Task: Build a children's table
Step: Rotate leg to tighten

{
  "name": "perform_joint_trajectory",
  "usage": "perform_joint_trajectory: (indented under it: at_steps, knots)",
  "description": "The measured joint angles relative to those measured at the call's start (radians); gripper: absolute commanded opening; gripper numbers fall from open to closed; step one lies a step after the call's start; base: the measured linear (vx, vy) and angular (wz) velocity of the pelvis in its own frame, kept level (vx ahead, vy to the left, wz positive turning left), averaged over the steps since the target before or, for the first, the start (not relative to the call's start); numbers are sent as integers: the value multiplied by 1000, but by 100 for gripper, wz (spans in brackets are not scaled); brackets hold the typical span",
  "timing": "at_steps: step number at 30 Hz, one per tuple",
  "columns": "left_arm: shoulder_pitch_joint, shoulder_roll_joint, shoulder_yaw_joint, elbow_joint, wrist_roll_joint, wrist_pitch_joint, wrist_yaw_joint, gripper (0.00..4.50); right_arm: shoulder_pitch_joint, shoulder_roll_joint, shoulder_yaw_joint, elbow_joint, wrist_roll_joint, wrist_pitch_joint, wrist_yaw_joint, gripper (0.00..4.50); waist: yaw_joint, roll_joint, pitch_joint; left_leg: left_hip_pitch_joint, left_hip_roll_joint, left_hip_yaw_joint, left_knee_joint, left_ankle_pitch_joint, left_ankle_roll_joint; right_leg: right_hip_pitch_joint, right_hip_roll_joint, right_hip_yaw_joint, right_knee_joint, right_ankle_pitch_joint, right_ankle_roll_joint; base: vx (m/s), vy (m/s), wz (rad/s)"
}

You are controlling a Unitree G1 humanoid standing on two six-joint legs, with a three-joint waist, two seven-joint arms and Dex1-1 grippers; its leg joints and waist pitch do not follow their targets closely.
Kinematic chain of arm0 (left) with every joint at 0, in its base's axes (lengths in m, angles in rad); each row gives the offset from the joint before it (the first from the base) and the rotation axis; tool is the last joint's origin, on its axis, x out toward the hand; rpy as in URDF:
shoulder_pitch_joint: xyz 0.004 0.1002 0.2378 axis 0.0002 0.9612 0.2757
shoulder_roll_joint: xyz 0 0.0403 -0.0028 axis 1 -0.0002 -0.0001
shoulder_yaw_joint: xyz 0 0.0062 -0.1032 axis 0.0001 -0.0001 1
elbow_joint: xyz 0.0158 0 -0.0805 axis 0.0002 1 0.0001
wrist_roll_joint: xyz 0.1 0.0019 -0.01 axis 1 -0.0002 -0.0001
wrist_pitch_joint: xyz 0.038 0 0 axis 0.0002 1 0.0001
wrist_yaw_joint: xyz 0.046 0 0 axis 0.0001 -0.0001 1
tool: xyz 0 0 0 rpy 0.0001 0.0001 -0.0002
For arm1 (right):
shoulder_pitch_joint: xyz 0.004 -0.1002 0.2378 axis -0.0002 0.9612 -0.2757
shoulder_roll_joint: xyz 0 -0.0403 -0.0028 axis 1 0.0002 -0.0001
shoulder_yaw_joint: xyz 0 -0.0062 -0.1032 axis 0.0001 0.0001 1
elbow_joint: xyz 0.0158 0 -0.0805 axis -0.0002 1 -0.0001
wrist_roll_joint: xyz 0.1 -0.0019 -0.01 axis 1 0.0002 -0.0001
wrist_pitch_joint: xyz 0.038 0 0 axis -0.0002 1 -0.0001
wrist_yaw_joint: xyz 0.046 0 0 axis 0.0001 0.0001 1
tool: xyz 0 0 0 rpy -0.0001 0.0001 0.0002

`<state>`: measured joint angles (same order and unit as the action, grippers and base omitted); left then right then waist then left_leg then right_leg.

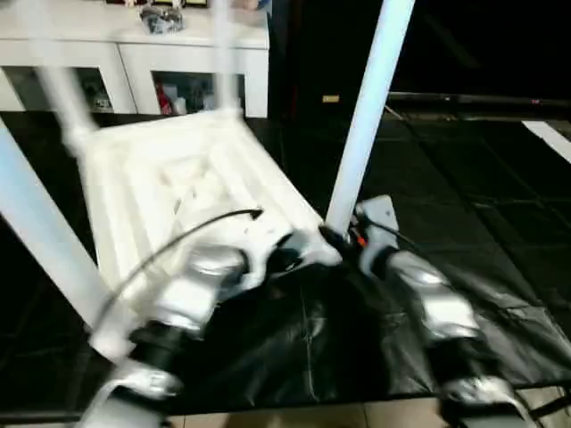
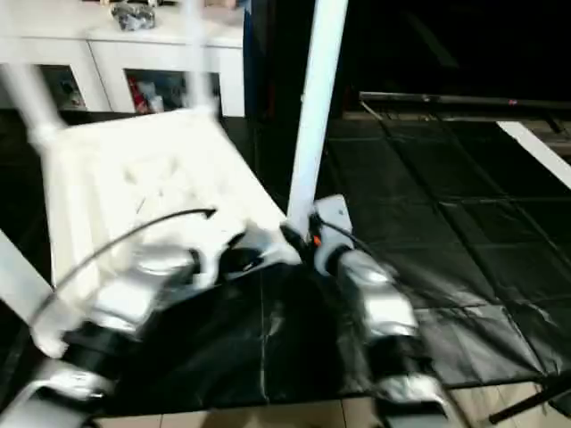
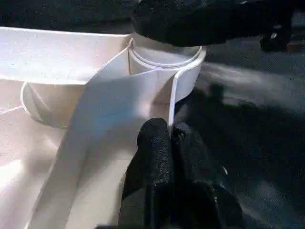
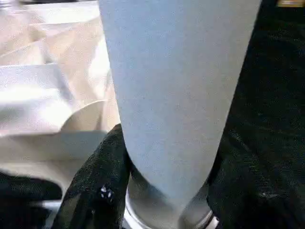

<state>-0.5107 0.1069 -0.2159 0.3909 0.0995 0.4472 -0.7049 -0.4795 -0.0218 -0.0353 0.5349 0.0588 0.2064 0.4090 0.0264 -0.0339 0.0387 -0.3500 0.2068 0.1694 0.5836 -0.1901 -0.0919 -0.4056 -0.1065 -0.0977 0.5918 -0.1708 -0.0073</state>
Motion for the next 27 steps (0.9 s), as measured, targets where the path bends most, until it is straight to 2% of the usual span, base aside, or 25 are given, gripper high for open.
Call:
perform_joint_trajectory:
  at_steps: [3, 5, 7, 10, 12, 14, 18, 22, 27]
  knots:
    - [-15, -20, 3, 10, 13, 11, 50, 0, -28, 43, -23, 24, -15, 0, -97, 196, 0, 0, 0, -1, 0, 0, 0, 0, 0, 0, 0, 0, 0, 0, 0, 0, 0, 0]
    - [-19, -24, 3, 13, 13, 12, 55, 0, -28, 48, -27, 23, -16, -1, -111, 252, 1, 0, 0, -1, 0, 0, 0, 0, 0, 0, 1, 1, 0, 0, 0, 0, 0, 0]
    - [-29, -19, 0, 19, 13, 12, 55, 0, -25, 52, -30, 18, -14, 1, -110, 252, 2, 0, 0, -1, 1, 0, -2, 0, 0, 0, 3, 2, 1, 1, 0, 0, 0, 0]
    - [-43, 4, -8, 24, 13, 9, 48, 0, -11, 55, -29, 8, -10, -3, -94, 295, -1, 0, 0, -1, 2, 0, -6, 0, -1, -2, 7, 3, 1, 2, -1, 0, 0, 0]
    - [-45, 25, -16, 26, 11, -5, 19, 0, 4, 42, -23, -10, 0, -5, -50, 304, 1, 0, 0, -1, 3, 1, -8, 0, -1, -2, 13, 5, 1, 3, -3, 0, 0, 0]
    - [-46, 64, -27, 29, 11, -43, -33, 0, 18, 1, -1, -18, 16, -22, 29, 331, 5, 0, 0, -1, 5, 1, -11, 0, -1, -3, 15, 3, 2, 4, -5, 0, 0, 0]
    - [-46, 138, -44, 31, 3, -104, -130, 0, 28, -73, 18, -19, 47, -35, 186, 350, 7, 1, 1, -1, 6, 0, -14, 1, -2, -5, 17, 3, 4, 4, -7, 0, 0, 0]
    - [-45, 214, -59, 39, -19, -155, -258, 0, 29, -187, 23, -27, 93, -56, 391, 387, 18, 1, 1, -1, 8, 2, -12, 1, -3, -3, 15, 4, 3, 4, -7, 0, 0, 0]
    - [-48, 276, -79, 81, -27, -288, -375, 0, 22, -280, 47, -58, 131, -60, 589, 438, 32, 1, 1, 0, 7, 2, -11, 1, -3, -3, 14, 5, 3, 4, -7, 0, 0, 0]
